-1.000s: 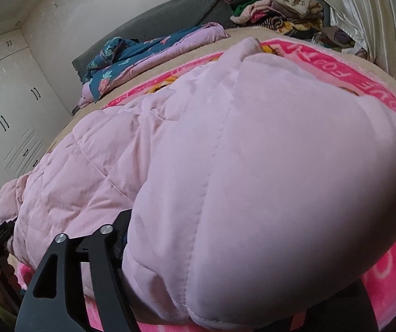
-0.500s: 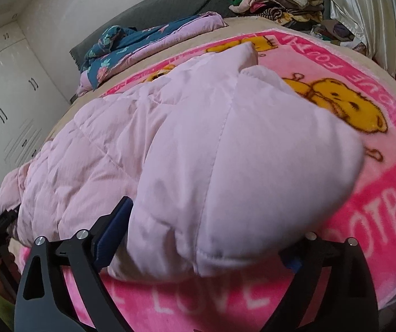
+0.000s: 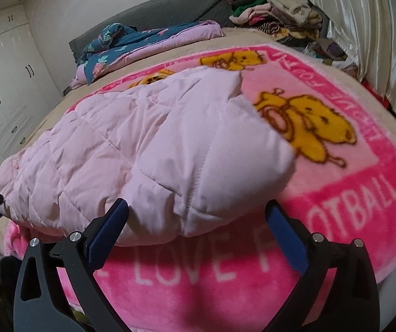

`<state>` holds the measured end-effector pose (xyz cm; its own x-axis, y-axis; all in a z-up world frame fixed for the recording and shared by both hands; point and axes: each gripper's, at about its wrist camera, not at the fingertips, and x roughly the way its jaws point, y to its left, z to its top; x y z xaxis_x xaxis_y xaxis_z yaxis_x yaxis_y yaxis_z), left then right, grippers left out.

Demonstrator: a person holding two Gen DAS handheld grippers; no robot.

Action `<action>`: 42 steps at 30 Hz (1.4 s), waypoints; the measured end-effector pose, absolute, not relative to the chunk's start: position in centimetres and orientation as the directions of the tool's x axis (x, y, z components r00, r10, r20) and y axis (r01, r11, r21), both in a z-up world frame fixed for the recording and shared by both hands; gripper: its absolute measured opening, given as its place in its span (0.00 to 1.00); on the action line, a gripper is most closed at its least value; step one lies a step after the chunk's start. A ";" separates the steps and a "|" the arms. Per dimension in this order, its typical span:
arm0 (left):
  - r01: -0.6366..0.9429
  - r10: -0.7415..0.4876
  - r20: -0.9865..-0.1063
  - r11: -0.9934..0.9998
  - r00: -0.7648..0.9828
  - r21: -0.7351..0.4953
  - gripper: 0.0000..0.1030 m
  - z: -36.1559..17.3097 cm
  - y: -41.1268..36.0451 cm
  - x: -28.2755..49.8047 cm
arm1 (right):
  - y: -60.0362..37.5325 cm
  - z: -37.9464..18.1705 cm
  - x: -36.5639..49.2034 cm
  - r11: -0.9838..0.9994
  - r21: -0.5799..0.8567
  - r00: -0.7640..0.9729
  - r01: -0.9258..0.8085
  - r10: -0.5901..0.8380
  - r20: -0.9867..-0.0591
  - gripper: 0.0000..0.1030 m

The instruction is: Fold large clothes

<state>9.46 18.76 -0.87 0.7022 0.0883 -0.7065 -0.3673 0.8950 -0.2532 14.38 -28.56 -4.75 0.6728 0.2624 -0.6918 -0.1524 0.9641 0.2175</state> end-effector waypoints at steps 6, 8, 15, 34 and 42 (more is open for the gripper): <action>-0.355 0.114 -0.653 0.901 0.749 -0.250 0.91 1.9 18.5 8.0 | -29.6 -2.8 12.8 0.974 0.184 0.718 -0.135 0.224 -0.659 0.96; -0.345 0.120 -0.631 0.905 0.767 -0.248 0.91 2.8 18.2 7.6 | -29.8 -1.8 12.2 0.976 0.171 0.740 -0.136 0.215 -0.637 0.96; -0.293 0.110 -0.577 0.927 0.810 -0.234 0.91 5.1 16.0 6.6 | -29.6 2.1 10.1 0.978 0.130 0.811 -0.165 0.209 -0.546 0.96; -0.138 0.027 -0.542 0.976 0.840 -0.166 0.91 5.4 8.6 5.4 | -24.5 6.5 2.2 0.941 0.033 0.882 -0.337 0.328 -0.339 0.96; -0.102 -0.003 -0.571 0.983 0.821 -0.152 0.91 3.4 7.1 5.7 | -22.1 3.2 2.6 0.929 0.070 0.817 -0.363 0.353 -0.455 0.96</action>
<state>5.69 7.12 3.40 0.8209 -0.0029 -0.5710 -0.1025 0.9830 -0.1522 2.62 -22.10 3.21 0.8172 0.3532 -0.4555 -0.3628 0.9293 0.0698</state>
